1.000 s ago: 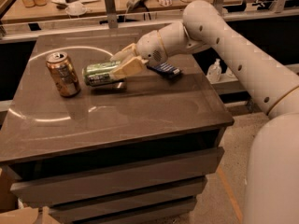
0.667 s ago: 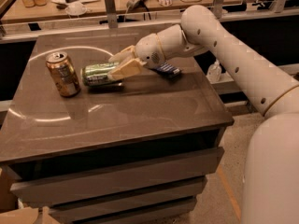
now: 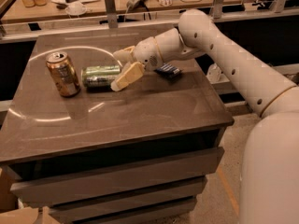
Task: Move green can near orange can
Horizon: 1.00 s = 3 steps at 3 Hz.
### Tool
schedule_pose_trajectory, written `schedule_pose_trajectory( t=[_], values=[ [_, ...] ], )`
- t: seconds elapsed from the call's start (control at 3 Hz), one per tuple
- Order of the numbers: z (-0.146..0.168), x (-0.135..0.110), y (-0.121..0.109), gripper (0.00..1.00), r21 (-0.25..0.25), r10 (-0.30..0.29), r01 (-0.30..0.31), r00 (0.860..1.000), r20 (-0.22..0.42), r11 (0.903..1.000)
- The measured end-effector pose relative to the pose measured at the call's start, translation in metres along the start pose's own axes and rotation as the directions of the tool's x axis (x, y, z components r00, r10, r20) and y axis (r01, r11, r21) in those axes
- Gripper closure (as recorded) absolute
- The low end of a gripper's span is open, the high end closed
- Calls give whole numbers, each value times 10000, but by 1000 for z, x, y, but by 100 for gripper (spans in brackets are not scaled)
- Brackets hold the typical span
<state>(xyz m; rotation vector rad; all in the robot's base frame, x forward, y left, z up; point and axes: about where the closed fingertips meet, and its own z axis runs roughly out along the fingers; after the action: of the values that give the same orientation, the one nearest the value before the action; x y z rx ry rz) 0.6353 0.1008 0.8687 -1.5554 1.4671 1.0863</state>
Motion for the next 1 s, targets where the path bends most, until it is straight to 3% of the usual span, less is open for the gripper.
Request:
schedule_pose_trajectory(
  t=[1.0],
  values=[
    [1, 4, 0, 0, 313, -94, 97, 9999, -106, 9995]
  ],
)
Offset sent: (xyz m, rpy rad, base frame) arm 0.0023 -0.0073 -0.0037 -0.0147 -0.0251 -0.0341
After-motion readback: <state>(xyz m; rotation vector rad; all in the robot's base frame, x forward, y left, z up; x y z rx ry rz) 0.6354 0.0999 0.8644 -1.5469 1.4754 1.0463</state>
